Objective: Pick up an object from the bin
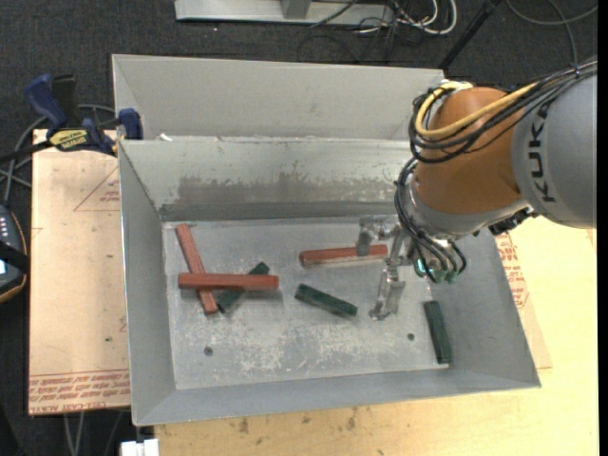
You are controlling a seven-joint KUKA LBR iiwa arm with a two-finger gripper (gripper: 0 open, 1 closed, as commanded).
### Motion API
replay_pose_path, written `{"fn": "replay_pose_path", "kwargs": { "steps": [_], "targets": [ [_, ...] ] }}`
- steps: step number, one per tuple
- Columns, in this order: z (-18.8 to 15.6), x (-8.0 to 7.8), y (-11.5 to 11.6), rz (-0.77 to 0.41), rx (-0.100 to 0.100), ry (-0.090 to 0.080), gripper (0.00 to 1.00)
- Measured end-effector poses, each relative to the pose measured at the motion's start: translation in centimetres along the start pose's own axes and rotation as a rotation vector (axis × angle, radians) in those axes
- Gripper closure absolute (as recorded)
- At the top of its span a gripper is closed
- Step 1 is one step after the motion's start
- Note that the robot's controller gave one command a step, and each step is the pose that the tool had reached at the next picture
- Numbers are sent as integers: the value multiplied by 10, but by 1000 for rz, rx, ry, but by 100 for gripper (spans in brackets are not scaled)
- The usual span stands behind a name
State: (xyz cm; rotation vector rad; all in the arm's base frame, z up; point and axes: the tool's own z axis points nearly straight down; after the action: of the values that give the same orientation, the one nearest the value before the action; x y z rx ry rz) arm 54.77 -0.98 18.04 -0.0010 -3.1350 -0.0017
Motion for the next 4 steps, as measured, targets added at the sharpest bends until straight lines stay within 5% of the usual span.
{"fn": "replay_pose_path", "kwargs": {
  "steps": [1, 2, 3, 4],
  "targets": [
    [115, -3, 3, -48, 0, -1, 0],
    [110, -5, 3, -48, 0, -7, 100],
    [110, -5, 69, -235, -1, -10, 100],
    [110, -5, 68, -233, 0, -10, 100]
  ]
}}
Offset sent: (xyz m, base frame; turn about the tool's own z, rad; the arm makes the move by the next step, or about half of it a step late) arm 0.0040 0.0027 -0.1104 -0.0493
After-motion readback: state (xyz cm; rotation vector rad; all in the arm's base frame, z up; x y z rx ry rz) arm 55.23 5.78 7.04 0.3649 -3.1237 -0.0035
